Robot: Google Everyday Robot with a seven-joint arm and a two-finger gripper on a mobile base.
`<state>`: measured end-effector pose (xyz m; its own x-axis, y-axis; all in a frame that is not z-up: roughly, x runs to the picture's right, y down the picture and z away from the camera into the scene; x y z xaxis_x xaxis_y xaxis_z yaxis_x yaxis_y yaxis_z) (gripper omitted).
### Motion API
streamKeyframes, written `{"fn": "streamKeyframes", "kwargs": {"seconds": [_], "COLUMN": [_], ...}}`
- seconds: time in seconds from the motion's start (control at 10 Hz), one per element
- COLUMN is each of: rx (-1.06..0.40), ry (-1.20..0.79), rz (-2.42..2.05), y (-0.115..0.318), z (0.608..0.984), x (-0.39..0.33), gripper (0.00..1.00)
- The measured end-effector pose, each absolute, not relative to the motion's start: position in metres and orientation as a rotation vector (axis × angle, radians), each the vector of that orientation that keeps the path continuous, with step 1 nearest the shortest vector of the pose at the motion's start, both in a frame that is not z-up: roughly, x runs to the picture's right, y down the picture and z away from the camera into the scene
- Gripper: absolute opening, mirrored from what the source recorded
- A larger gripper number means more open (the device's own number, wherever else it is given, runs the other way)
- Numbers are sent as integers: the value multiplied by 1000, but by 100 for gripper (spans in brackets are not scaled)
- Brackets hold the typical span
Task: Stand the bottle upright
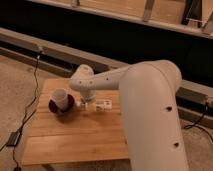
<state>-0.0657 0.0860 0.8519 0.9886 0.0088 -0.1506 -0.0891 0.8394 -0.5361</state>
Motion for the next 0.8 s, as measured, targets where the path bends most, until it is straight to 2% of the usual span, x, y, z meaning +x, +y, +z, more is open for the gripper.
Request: {"fn": "streamKeyframes", "kwargs": {"seconds": [0.2, 0.8], "rx": [-559, -440], "ry": [98, -72], "rz": [135, 389], "y": [53, 0], "z": [843, 825], "x": [-69, -74], "gripper": [0, 0]}}
